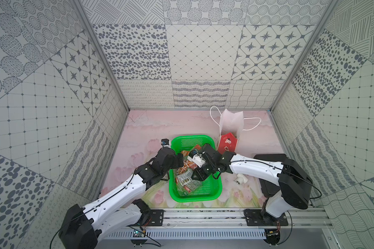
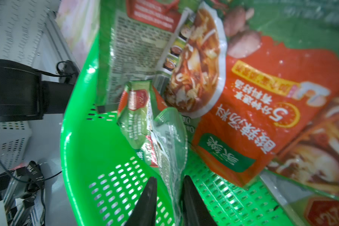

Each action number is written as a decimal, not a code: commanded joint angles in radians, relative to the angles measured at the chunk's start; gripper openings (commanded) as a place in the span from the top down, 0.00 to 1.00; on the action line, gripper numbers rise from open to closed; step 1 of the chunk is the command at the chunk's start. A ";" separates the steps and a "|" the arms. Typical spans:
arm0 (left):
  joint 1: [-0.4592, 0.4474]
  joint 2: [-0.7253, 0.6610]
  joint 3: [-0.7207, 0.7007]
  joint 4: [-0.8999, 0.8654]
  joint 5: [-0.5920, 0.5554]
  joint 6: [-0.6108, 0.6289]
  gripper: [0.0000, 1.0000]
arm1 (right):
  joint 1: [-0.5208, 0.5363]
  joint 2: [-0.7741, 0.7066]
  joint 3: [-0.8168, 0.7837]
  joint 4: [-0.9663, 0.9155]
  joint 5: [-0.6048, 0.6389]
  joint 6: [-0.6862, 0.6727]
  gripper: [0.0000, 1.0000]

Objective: Place the condiment packets inside the bag
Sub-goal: Pick up the condiment packet from the storage box.

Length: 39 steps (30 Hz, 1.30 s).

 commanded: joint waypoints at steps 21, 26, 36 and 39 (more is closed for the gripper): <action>0.006 -0.077 -0.011 -0.011 -0.047 -0.037 0.01 | 0.026 -0.246 -0.018 0.023 0.265 0.101 1.00; 0.007 -0.124 -0.022 -0.025 -0.071 -0.051 0.01 | 0.025 -0.415 0.000 -0.014 0.395 0.107 1.00; 0.007 -0.130 -0.026 -0.005 -0.007 -0.039 0.01 | 0.020 -0.630 0.133 -0.034 0.730 0.065 1.00; 0.007 -0.108 -0.019 -0.002 0.013 -0.030 0.01 | 0.018 -0.669 0.172 -0.033 0.844 0.041 1.00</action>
